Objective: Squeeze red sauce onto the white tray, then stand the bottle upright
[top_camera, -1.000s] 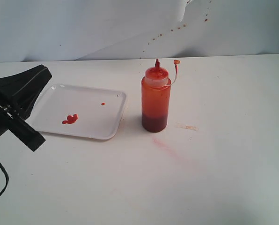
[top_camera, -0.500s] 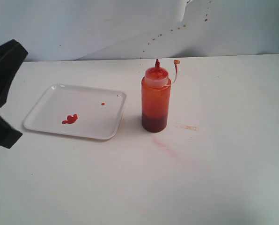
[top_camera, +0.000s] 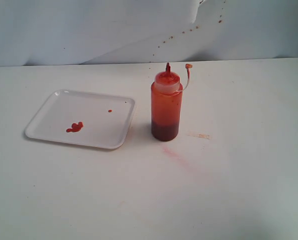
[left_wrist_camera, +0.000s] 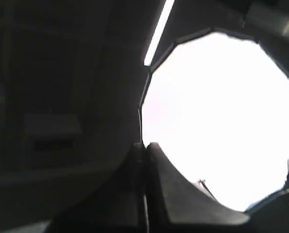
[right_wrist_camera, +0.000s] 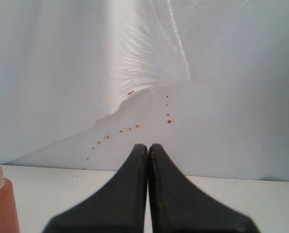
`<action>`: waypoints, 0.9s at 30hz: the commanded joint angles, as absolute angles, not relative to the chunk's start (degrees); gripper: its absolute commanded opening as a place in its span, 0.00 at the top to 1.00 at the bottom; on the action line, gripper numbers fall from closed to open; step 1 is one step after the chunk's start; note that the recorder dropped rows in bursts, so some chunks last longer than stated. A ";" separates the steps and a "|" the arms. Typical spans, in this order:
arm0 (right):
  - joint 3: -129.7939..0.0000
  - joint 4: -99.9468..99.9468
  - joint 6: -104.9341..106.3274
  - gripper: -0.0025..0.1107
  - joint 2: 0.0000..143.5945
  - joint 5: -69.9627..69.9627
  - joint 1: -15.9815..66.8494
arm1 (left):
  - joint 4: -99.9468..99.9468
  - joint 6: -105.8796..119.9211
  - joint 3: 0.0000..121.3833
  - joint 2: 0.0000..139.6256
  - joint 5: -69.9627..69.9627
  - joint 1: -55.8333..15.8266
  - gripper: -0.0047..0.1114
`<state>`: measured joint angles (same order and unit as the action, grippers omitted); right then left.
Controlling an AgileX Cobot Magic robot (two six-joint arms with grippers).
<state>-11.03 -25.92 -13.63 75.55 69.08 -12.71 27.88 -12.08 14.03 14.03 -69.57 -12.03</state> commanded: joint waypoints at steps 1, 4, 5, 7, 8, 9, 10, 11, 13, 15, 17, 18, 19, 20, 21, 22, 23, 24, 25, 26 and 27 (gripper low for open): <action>-10.68 -25.96 -13.83 0.98 75.14 69.96 -12.53 | 27.63 -11.94 13.69 3.78 -69.96 -11.94 0.96; -10.68 -25.96 -13.83 0.98 75.14 69.96 -12.53 | 27.63 -11.94 13.69 0.00 -69.96 -11.94 0.96; -10.68 -25.96 -13.83 0.98 75.14 69.96 -12.53 | 27.63 -11.94 13.69 0.00 -69.96 -11.94 0.96; -10.68 -25.95 -13.83 0.98 75.06 69.96 -12.53 | 27.89 -11.94 13.67 0.00 -69.96 -11.94 0.96; -10.79 -25.95 -13.83 0.98 75.17 69.96 -12.53 | 27.89 -11.94 13.54 0.00 -69.96 -11.94 0.96; -10.80 -25.95 -13.83 0.98 75.30 69.96 -12.53 | 27.89 -11.94 13.54 0.00 -69.96 -11.77 0.96; -10.80 -25.95 -13.83 0.98 75.30 69.96 -12.53 | 27.89 -11.94 13.54 0.00 -69.94 -11.09 0.96; -10.80 -25.95 -13.83 0.98 75.30 69.96 -12.53 | 27.65 -11.94 13.54 0.00 -69.96 -10.00 0.96; -10.80 -25.95 -13.83 0.98 75.30 69.96 -12.53 | 27.66 -11.94 13.54 0.00 -69.96 -6.85 0.96; -10.80 -25.95 -13.83 0.98 75.30 69.96 -12.53 | 27.66 -11.94 13.54 0.00 -69.96 -3.80 0.96; -10.80 -25.95 -13.83 0.98 75.30 69.96 -12.53 | 27.66 -11.94 13.54 0.00 -69.96 -0.76 0.96; -10.80 -25.95 -13.83 0.98 75.30 69.96 -12.53 | 27.66 -11.94 13.54 0.00 -69.96 0.25 0.96; -10.80 -25.95 -13.83 0.98 75.30 69.96 -12.53 | 27.66 -11.94 13.54 0.00 -69.96 1.38 0.96; -10.80 -25.95 -13.83 0.98 75.30 69.96 -12.53 | 27.66 -11.94 13.54 0.00 -69.96 2.42 0.96; -10.80 -25.95 -13.83 0.98 75.30 69.96 -12.53 | 27.66 -11.94 13.54 0.00 -69.96 3.34 0.96; -10.80 -25.95 -13.83 0.98 75.30 69.96 -12.53 | 27.66 -11.94 13.54 0.00 -69.96 4.12 0.96; -10.80 -25.95 -13.83 0.98 75.30 69.96 -12.53 | 27.66 -11.94 13.54 0.00 -69.96 4.77 0.96; -10.80 -25.95 -13.83 0.98 75.30 69.96 -12.53 | 27.66 -11.94 13.54 0.00 -69.96 5.23 0.96; -10.80 -25.95 -13.83 0.98 75.30 69.96 -12.53 | 27.66 -11.94 13.54 0.00 -69.96 5.75 0.96; -10.80 -25.95 -13.83 0.98 75.30 69.96 -12.53 | 27.66 -11.94 13.54 0.00 -69.96 6.12 0.96; -10.80 -25.95 -13.83 0.98 75.30 69.96 -12.53 | 27.66 -11.94 13.54 0.00 -69.96 6.58 0.96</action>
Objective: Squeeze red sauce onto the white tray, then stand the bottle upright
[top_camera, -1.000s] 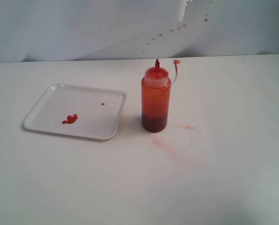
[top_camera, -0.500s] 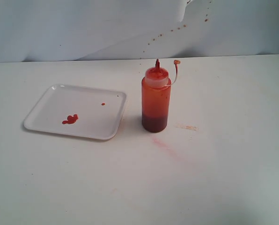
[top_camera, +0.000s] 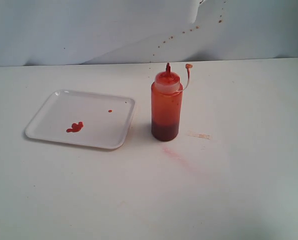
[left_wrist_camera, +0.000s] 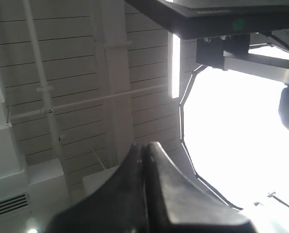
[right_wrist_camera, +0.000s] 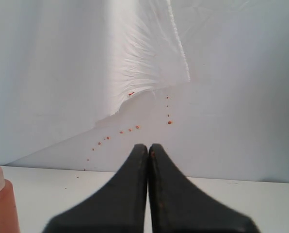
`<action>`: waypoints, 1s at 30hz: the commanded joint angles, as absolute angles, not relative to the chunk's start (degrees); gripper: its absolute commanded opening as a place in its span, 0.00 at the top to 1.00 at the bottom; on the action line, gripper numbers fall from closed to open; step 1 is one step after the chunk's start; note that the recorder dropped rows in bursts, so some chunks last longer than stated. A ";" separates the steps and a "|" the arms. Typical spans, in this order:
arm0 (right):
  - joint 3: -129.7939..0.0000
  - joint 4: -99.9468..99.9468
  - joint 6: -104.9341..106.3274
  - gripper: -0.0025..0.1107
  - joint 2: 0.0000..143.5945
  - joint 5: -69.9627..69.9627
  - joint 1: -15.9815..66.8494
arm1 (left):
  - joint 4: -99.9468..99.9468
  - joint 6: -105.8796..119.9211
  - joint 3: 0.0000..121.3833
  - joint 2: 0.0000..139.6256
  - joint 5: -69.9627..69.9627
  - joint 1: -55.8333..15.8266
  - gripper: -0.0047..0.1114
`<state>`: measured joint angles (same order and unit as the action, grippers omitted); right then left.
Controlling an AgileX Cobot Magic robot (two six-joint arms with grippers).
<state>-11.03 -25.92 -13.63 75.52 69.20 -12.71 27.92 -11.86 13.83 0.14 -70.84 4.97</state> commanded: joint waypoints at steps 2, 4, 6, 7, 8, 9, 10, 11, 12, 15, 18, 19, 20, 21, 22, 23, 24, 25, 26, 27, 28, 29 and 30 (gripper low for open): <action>-10.80 -25.95 -13.83 0.98 75.30 69.96 -12.53 | 27.66 -11.94 13.54 0.00 -69.96 7.56 0.96; -10.80 -25.95 -13.83 0.98 75.30 69.96 -12.53 | 27.66 -11.94 13.54 0.00 -69.96 8.46 0.96; -10.80 -25.95 -13.83 0.98 75.30 69.96 -12.53 | 27.66 -11.94 13.54 0.00 -69.96 8.72 0.96; -10.80 -25.95 -13.83 0.98 75.30 69.96 -12.53 | 27.89 -11.94 13.54 0.00 -69.96 8.72 0.96; -10.80 -25.95 -13.83 0.98 75.30 69.96 -12.53 | 27.89 -11.94 13.54 0.00 -69.96 8.72 0.96; -10.80 -25.95 -13.83 0.98 75.30 69.96 -12.53 | 27.89 -11.94 13.54 0.00 -69.96 8.72 0.96; -10.80 -25.95 -13.83 0.98 75.30 69.96 -12.53 | 27.89 -11.94 13.54 0.00 -69.96 8.72 0.96; -10.80 -25.95 -13.83 0.98 75.30 69.96 -12.53 | 27.89 -11.94 13.54 0.00 -69.96 8.72 0.96; -10.80 -25.95 -13.83 0.98 75.30 69.96 -12.53 | 27.89 -11.94 13.54 0.00 -69.96 8.72 0.96; -10.80 -25.95 -13.83 0.98 75.30 69.96 -12.53 | 27.89 -11.94 13.54 0.00 -69.96 8.72 0.96; -10.80 -25.95 -13.83 0.98 75.30 69.96 -12.53 | 27.89 -11.94 13.54 0.00 -69.96 8.72 0.96; -10.80 -25.95 -13.83 0.98 75.30 69.96 -12.53 | 27.89 -11.94 13.54 0.00 -69.96 8.62 0.96; -10.80 -25.95 -13.83 0.98 75.30 69.96 -12.53 | 27.89 -11.94 13.54 0.00 -69.96 8.41 0.96; -10.80 -25.95 -13.83 0.98 75.30 69.96 -12.53 | 27.89 -11.94 13.54 0.00 -69.96 8.02 0.96; -10.80 -25.95 -13.83 0.98 75.30 69.96 -12.53 | 27.89 -11.94 13.54 0.00 -69.96 7.70 0.96; -10.80 -25.95 -13.83 0.98 75.30 69.96 -12.53 | 27.89 -11.94 13.54 0.00 -69.96 7.16 0.96; -10.80 -25.95 -13.83 0.98 75.30 69.96 -12.53 | 27.89 -11.94 13.54 0.00 -69.96 6.46 0.96; -10.80 -25.95 -13.83 0.98 75.30 69.96 -12.53 | 27.89 -11.94 13.54 0.00 -69.96 5.79 0.96; -10.80 -25.95 -13.83 0.98 75.30 69.96 -12.53 | 27.89 -11.94 13.54 0.00 -69.96 5.29 0.96; -10.80 -25.95 -13.83 0.98 75.30 69.96 -12.53 | 27.89 -11.94 13.54 0.00 -69.96 5.09 0.96; -10.80 -25.95 -13.83 0.98 75.30 69.96 -12.53 | 27.89 -11.94 13.54 0.00 -69.96 5.09 0.96; -10.80 -25.95 -13.83 0.98 75.30 69.96 -12.53 | 27.89 -11.94 13.54 0.00 -69.96 4.95 0.96; -10.80 -25.95 -13.83 0.98 75.30 69.96 -12.53 | 27.89 -11.94 13.54 0.00 -69.96 4.95 0.96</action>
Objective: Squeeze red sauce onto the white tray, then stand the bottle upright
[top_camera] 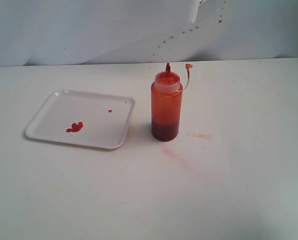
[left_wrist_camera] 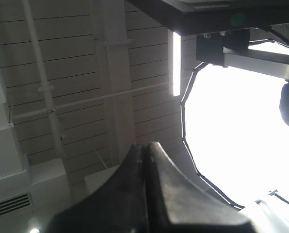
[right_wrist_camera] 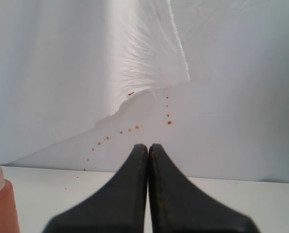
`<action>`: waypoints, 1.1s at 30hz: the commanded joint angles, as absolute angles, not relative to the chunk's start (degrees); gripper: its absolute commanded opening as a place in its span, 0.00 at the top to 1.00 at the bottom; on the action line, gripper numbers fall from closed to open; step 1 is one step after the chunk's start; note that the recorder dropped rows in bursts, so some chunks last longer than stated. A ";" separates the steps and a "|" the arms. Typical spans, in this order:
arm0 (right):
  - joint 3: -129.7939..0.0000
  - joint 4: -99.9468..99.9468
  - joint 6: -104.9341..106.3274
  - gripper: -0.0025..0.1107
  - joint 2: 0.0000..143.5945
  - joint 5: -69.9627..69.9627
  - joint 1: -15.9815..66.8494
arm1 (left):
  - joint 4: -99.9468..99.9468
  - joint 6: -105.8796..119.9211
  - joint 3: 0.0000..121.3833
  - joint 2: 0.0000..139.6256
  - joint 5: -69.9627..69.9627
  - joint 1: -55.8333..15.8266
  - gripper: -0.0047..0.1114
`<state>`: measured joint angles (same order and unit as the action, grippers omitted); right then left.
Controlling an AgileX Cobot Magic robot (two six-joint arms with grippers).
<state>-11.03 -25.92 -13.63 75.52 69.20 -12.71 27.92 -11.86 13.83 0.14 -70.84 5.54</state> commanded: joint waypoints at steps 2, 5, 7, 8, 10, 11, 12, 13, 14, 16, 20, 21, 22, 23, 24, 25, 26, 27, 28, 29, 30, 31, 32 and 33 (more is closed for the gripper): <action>-10.80 -25.95 -13.83 0.98 75.30 69.96 -12.53 | 27.89 -11.94 13.54 0.00 -69.96 4.95 0.96; -10.80 -25.95 -13.83 0.98 75.30 69.96 -12.53 | 27.89 -11.94 13.54 0.00 -69.96 4.95 0.96; -10.80 -25.95 -13.83 0.98 75.30 69.96 -12.53 | 27.89 -11.94 13.54 0.00 -69.96 4.95 0.96; -10.80 -25.95 -13.83 0.98 75.30 69.96 -12.53 | 27.89 -11.94 13.54 0.00 -69.96 4.95 0.96; -10.80 -25.95 -13.83 0.98 75.30 69.96 -12.53 | 27.89 -11.94 13.54 0.00 -69.96 4.95 0.96; -10.80 -25.95 -13.83 0.98 75.30 69.96 -12.53 | 27.89 -11.94 13.54 0.00 -69.96 4.95 0.96; -10.80 -25.95 -13.83 0.98 75.30 69.96 -12.53 | 27.89 -11.94 13.54 0.00 -69.96 4.95 0.96; -10.80 -25.95 -13.83 0.98 75.30 69.96 -12.53 | 27.89 -11.94 13.54 0.00 -69.96 4.95 0.96; -10.80 -25.95 -13.83 0.98 75.30 69.96 -12.53 | 27.89 -11.94 13.54 0.00 -69.96 4.95 0.96; -10.80 -25.95 -13.83 0.98 75.30 69.96 -12.53 | 27.89 -11.94 13.54 0.00 -69.96 4.95 0.96; -10.80 -25.95 -13.83 0.98 75.30 69.96 -12.53 | 27.89 -11.94 13.54 0.00 -69.96 4.95 0.96; -10.80 -25.95 -13.83 0.98 75.30 69.96 -12.53 | 27.89 -11.94 13.54 0.00 -69.96 4.95 0.96; -10.80 -25.95 -13.83 0.98 75.30 69.96 -12.53 | 27.89 -11.94 13.54 0.00 -69.96 4.95 0.96; -10.80 -25.95 -13.83 0.98 75.30 69.96 -12.53 | 27.89 -11.94 13.54 0.00 -69.96 4.95 0.96; -10.80 -25.95 -13.83 0.98 75.30 69.96 -12.53 | 27.89 -11.94 13.54 0.00 -69.96 4.95 0.96; -10.80 -25.95 -13.83 0.98 75.30 69.96 -12.53 | 27.89 -11.94 13.54 0.00 -69.96 4.95 0.96; -10.80 -25.95 -13.83 0.98 75.30 69.96 -12.53 | 27.89 -11.94 13.54 0.00 -69.96 4.95 0.96; -10.80 -25.95 -13.83 0.98 75.30 69.96 -12.53 | 27.89 -11.94 13.54 0.00 -69.96 4.95 0.96; -10.80 -25.95 -13.83 0.98 75.30 69.96 -12.53 | 27.89 -11.94 13.54 0.00 -69.96 4.95 0.96; -10.80 -25.95 -13.83 0.98 75.30 69.96 -12.53 | 27.89 -11.94 13.54 0.00 -69.96 4.95 0.96; -10.80 -25.95 -13.83 0.98 75.30 69.96 -12.53 | 27.89 -11.94 13.54 0.00 -69.96 4.95 0.96; -10.80 -25.95 -13.83 0.98 75.30 69.96 -12.53 | 27.89 -11.94 13.54 0.00 -69.96 4.95 0.96; -10.80 -25.95 -13.83 0.98 75.30 69.96 -12.53 | 27.89 -11.94 13.54 0.00 -69.96 4.95 0.96; -10.80 -25.95 -13.83 0.98 75.30 69.96 -12.53 | 27.56 -11.94 13.54 0.00 -69.28 4.97 0.96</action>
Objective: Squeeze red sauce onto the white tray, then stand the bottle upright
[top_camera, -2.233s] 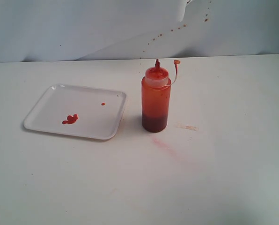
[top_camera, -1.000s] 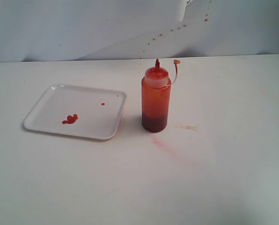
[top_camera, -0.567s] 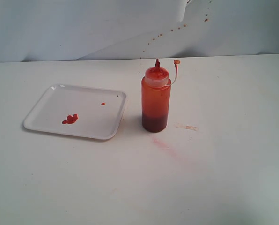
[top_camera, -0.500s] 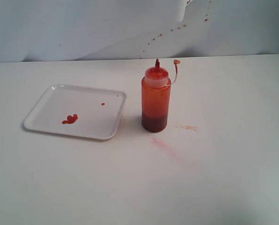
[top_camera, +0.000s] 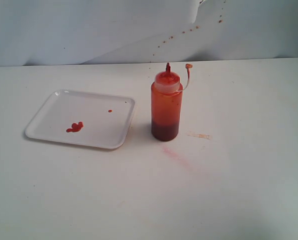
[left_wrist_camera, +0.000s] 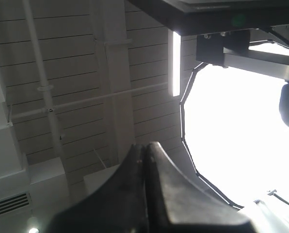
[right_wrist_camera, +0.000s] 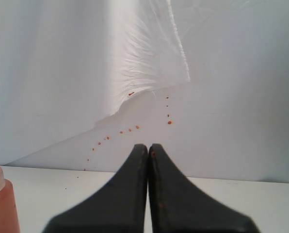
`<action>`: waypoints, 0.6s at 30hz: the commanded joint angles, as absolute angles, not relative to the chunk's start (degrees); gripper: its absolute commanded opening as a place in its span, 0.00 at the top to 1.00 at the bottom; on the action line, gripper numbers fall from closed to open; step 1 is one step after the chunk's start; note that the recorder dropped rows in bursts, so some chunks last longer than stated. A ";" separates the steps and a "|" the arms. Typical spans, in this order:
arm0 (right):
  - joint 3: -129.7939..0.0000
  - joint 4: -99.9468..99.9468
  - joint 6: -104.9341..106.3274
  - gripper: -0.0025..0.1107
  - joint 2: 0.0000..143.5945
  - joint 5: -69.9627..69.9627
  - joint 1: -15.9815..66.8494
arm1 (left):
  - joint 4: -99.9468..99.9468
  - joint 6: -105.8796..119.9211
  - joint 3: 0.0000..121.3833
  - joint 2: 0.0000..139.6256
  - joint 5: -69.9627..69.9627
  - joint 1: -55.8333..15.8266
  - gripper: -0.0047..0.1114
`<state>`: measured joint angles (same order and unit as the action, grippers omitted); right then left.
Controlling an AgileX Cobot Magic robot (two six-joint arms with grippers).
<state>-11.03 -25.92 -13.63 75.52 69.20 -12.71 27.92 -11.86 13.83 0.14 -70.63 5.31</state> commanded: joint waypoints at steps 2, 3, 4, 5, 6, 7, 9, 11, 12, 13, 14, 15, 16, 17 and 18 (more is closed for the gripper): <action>-10.80 -25.95 -13.83 0.98 75.30 69.96 -12.53 | 26.53 -11.94 13.54 0.00 -64.67 4.97 0.96; -10.80 -25.95 -13.83 0.98 75.30 69.96 -12.53 | 25.91 -11.94 13.54 0.00 -60.12 4.97 0.96; -10.80 -25.95 -13.83 0.98 75.30 69.96 -12.53 | 25.79 -11.94 13.54 0.00 -54.57 4.97 0.96; -10.80 -25.95 -13.83 0.98 75.30 69.96 -12.53 | 25.70 -11.94 13.54 0.00 -48.54 4.97 0.96; -10.80 -25.95 -13.83 0.98 75.30 69.96 -12.53 | 25.70 -11.94 13.54 0.00 -42.39 4.97 0.96; -10.80 -25.95 -13.83 0.98 75.30 69.96 -12.53 | 25.70 -11.94 13.54 0.00 -37.26 4.97 0.96; -10.80 -25.95 -13.83 0.98 75.30 69.96 -12.53 | 25.07 -11.94 13.54 0.00 -25.51 4.97 0.96; -10.80 -25.95 -13.83 0.98 75.30 69.96 -12.53 | 21.61 -11.94 13.54 0.00 -16.37 4.97 0.96; -10.80 -25.95 -13.83 0.98 75.30 69.96 -12.53 | 17.65 -11.81 13.54 0.00 -12.10 4.97 0.96; -10.80 -25.95 -13.83 0.98 75.30 69.96 -12.53 | 12.84 -11.81 13.54 0.00 -8.27 4.97 0.96; -10.80 -25.95 -13.83 0.98 75.30 69.96 -12.53 | 8.22 -11.81 13.54 0.00 -4.88 4.97 0.96; -10.80 -25.95 -13.83 0.98 75.30 69.96 -12.53 | 4.79 -11.81 13.54 0.00 -1.82 4.97 0.96; -10.80 -25.95 -13.83 0.98 75.30 69.96 -12.53 | 3.05 -11.81 13.54 0.00 0.63 4.97 0.96; -10.80 -25.95 -13.83 0.98 75.30 69.96 -12.53 | 3.41 -11.81 13.54 0.00 2.18 4.97 0.96; -10.80 -25.95 -13.83 0.98 75.30 69.96 -12.53 | 5.09 -11.81 13.54 0.00 3.98 4.97 0.96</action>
